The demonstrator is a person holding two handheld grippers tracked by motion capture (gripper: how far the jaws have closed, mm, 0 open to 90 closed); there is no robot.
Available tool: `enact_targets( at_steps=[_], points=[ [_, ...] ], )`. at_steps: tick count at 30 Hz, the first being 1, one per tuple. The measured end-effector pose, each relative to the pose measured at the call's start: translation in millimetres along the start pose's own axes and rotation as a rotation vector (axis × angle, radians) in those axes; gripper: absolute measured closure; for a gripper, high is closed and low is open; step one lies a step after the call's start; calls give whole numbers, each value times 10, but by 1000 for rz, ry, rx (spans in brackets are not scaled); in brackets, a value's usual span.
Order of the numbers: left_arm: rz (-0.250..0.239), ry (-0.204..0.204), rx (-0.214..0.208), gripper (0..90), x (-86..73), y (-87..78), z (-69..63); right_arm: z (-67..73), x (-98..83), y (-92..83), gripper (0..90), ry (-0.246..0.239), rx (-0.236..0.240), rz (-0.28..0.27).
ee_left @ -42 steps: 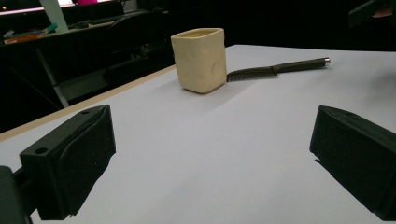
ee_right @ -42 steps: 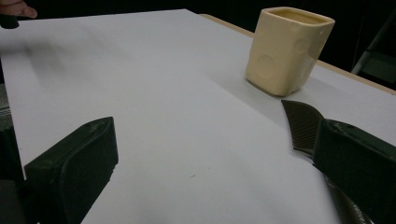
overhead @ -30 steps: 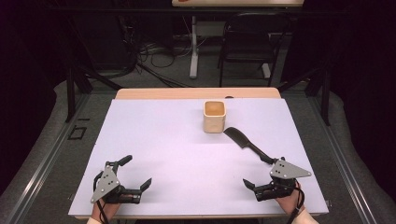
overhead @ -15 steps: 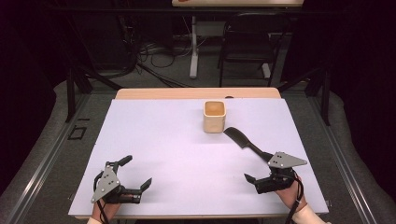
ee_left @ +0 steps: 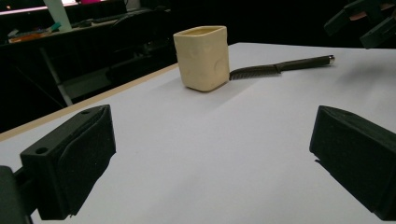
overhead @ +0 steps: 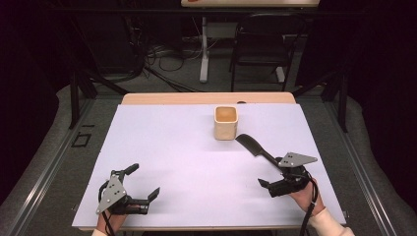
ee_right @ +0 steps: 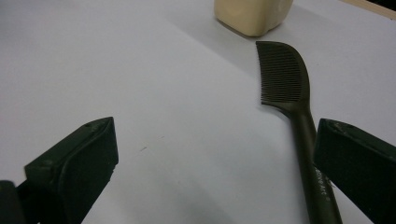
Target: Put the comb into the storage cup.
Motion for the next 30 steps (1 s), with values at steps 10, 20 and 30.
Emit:
enact_targets(
  at_steps=[10, 20, 30],
  points=[
    [1, 4, 3, 3, 0, 7, 5, -116, 61, 67, 0, 2, -15, 68],
    [2, -3, 4, 3, -5, 12, 12, -166, 130, 139, 3, -18, -18, 149],
    [1, 2, 2, 2, -1, 9, 12, -242, 221, 225, 21, -29, -12, 231]
  ],
)
Point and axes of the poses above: each handheld gripper's, and its own axes: y roughly forward along the jaws, x roughly out of its top, z roughly to its left, the point moved 5 cm from there along y, roughly forward along the jaws, and after that the axes turned 3 degrees about z, right-handed, at the moved point
